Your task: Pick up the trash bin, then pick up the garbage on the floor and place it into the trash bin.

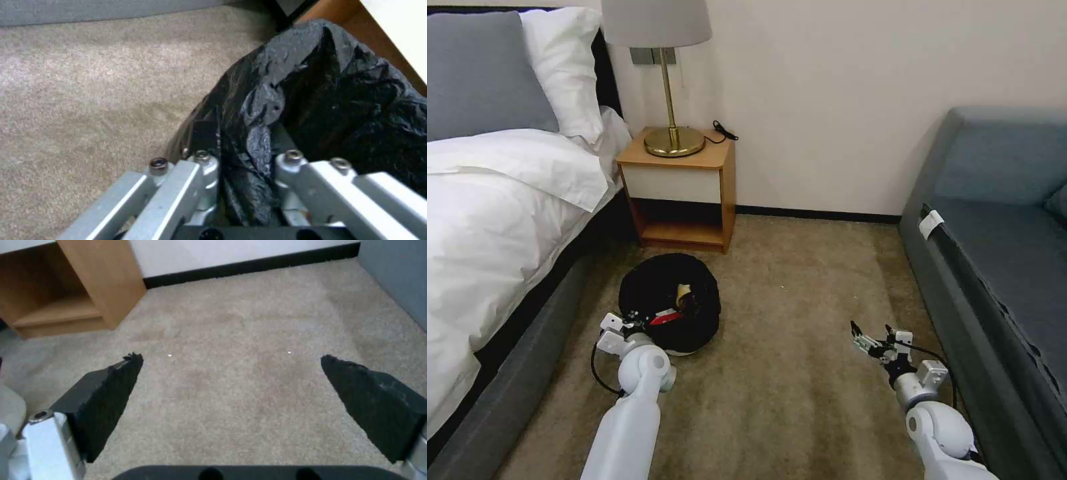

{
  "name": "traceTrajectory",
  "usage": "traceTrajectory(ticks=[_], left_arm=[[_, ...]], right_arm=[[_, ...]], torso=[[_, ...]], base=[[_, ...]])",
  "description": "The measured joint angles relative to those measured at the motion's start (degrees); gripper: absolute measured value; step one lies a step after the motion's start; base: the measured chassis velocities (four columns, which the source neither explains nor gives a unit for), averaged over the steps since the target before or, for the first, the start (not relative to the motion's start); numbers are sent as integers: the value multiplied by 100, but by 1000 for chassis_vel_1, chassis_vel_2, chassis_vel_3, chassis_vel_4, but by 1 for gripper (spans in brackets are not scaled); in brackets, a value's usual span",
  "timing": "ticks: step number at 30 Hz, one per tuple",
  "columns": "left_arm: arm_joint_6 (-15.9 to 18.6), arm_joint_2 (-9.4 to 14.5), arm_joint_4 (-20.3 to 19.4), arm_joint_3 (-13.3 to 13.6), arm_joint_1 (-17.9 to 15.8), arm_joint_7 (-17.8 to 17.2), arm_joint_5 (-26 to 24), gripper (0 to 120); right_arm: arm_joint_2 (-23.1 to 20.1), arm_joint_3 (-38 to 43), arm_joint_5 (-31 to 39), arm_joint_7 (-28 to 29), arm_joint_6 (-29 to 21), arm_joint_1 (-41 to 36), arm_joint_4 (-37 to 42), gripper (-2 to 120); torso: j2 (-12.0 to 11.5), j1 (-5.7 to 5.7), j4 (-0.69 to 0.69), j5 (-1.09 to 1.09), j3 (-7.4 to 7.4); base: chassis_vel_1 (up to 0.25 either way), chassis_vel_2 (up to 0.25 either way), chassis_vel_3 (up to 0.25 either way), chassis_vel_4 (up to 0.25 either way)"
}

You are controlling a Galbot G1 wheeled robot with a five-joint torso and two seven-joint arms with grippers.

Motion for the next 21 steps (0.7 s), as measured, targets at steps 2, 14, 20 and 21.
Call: traceTrajectory(ticks=[2,14,20,21], left_arm=[[20,0,1,2,0,0,7,20],[234,48,-382,-1,268,-56,116,65],[397,183,-1001,-26,627,-8,155,88],[439,218,-1130,-36,710,2,129,93]], right_arm=[[-7,0,2,0,0,5,-12,100],[14,-21,3,0,-5,-64,93,100],[61,-21,-8,0,-15,-200,321,100],[75,-21,-12,1,-21,-234,379,100]], torso=[[0,0,0,-1,0],[0,0,0,-3,0],[0,0,0,-3,0],[0,0,0,-3,0]], base=[[0,0,0,0],[0,0,0,0],[0,0,0,0],[0,0,0,0]])
